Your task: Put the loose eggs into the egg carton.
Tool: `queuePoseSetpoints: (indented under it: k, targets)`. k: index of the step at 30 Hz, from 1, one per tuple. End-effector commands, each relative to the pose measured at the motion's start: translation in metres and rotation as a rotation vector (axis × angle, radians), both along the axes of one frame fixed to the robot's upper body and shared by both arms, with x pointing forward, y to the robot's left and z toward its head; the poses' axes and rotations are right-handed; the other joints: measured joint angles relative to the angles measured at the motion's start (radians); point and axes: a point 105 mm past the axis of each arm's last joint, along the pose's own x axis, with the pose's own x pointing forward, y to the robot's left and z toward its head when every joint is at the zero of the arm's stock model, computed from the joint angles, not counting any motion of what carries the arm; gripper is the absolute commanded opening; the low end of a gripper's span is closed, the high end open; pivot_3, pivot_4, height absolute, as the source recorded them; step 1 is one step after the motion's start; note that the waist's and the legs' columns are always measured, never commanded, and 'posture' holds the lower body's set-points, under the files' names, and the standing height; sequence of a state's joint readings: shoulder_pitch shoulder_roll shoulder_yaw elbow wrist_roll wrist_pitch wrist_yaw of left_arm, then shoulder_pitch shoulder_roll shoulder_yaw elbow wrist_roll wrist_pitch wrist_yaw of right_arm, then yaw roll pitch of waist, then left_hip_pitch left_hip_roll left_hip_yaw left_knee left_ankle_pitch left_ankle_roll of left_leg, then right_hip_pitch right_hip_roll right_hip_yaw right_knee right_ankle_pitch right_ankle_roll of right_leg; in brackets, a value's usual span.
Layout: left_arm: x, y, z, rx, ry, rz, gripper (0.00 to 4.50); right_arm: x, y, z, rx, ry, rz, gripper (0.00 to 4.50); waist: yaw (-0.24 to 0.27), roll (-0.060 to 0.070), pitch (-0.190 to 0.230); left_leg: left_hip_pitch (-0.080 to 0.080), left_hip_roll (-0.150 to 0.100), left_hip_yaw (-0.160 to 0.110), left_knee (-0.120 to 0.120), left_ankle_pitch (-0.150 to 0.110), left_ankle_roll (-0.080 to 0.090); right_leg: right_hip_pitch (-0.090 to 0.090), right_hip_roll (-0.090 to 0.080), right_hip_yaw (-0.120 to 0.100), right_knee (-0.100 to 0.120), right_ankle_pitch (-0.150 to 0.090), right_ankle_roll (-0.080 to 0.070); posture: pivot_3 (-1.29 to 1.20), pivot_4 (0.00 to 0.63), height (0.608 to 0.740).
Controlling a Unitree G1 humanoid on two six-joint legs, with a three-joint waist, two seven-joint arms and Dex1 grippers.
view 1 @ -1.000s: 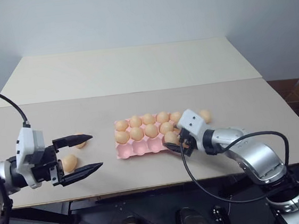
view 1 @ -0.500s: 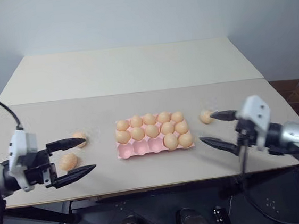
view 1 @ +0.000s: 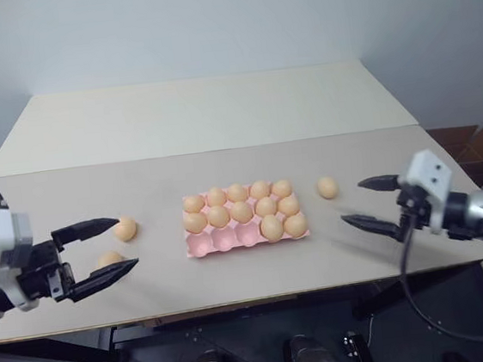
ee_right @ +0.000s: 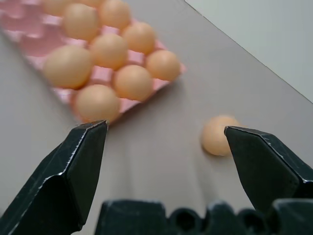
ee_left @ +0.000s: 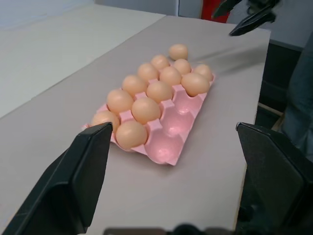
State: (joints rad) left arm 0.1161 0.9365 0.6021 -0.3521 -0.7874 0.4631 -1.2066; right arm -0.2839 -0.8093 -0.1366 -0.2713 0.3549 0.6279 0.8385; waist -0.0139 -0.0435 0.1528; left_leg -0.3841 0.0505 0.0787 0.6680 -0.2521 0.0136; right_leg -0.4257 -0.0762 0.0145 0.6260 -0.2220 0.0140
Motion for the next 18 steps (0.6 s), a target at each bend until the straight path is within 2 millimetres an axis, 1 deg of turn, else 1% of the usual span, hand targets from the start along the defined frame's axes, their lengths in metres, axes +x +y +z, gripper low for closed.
queuePoseSetpoints:
  k: [1,3,6,10,11,13,15,17,18]
  targets:
    - [0.001,-0.009,0.006,-0.004,-0.031,-0.041,4.38,0.037,-0.007,-0.014,-0.031,0.029,-0.195,4.47,-0.003,0.000,0.000,0.000,0.000,0.000,0.000,0.000,0.000,0.000,0.000,0.000,0.000,0.000,0.000,0.00,0.150,0.740]
    - [0.002,-0.010,0.006,-0.007,-0.028,-0.047,4.38,0.055,-0.007,-0.023,-0.035,0.052,-0.265,4.47,-0.002,0.000,0.000,-0.001,-0.001,0.000,0.000,0.000,0.000,-0.001,0.000,0.001,0.000,0.000,0.000,0.00,0.150,0.740]
    - [0.001,-0.009,0.006,-0.008,-0.017,-0.050,4.38,0.074,-0.010,-0.037,-0.035,0.084,-0.353,4.47,0.001,0.000,0.000,-0.004,-0.001,0.000,-0.002,0.000,0.000,-0.003,0.000,0.000,0.000,0.003,0.005,0.00,0.150,0.740]
    - [-0.003,-0.007,0.007,-0.008,-0.013,-0.041,4.38,0.084,-0.007,-0.047,-0.025,0.099,-0.381,4.47,0.002,0.000,0.000,-0.005,-0.001,0.000,-0.003,0.000,0.000,-0.004,0.000,-0.001,-0.002,0.003,0.006,0.00,0.150,0.740]
    - [-0.004,-0.006,0.007,-0.006,-0.014,-0.037,4.38,0.086,-0.007,-0.048,-0.018,0.100,-0.396,4.11,0.001,0.000,0.000,-0.005,-0.001,0.000,-0.003,0.000,0.001,-0.004,0.000,-0.001,-0.002,0.003,0.006,0.00,0.150,0.740]
    - [-0.005,-0.006,0.007,-0.004,-0.018,-0.028,4.38,0.087,-0.005,-0.046,0.000,0.086,-0.395,3.64,-0.001,0.000,0.000,-0.005,-0.001,0.000,-0.003,0.000,0.001,-0.004,0.000,0.000,-0.002,0.003,0.007,0.00,0.150,0.740]
    - [-0.007,-0.005,0.007,-0.003,-0.023,-0.021,4.38,0.086,-0.003,-0.039,0.003,0.052,-0.385,2.91,-0.002,0.000,0.000,-0.005,-0.001,0.000,-0.003,0.000,0.001,-0.004,0.000,0.000,-0.002,0.004,0.007,0.00,0.150,0.740]
    - [-0.008,-0.005,0.008,-0.002,-0.027,-0.018,4.38,0.081,0.002,-0.027,0.011,0.012,-0.355,2.18,-0.002,0.001,0.000,-0.004,-0.001,0.000,-0.003,0.000,0.000,-0.004,0.000,0.000,-0.001,0.004,0.007,0.00,0.150,0.740]
    - [-0.009,-0.005,0.008,-0.001,-0.027,-0.016,4.38,0.077,0.005,-0.022,0.012,-0.003,-0.332,1.91,-0.002,0.001,0.000,-0.004,0.000,0.000,-0.003,0.000,0.000,-0.004,0.000,0.000,0.000,0.004,0.007,0.00,0.150,0.740]
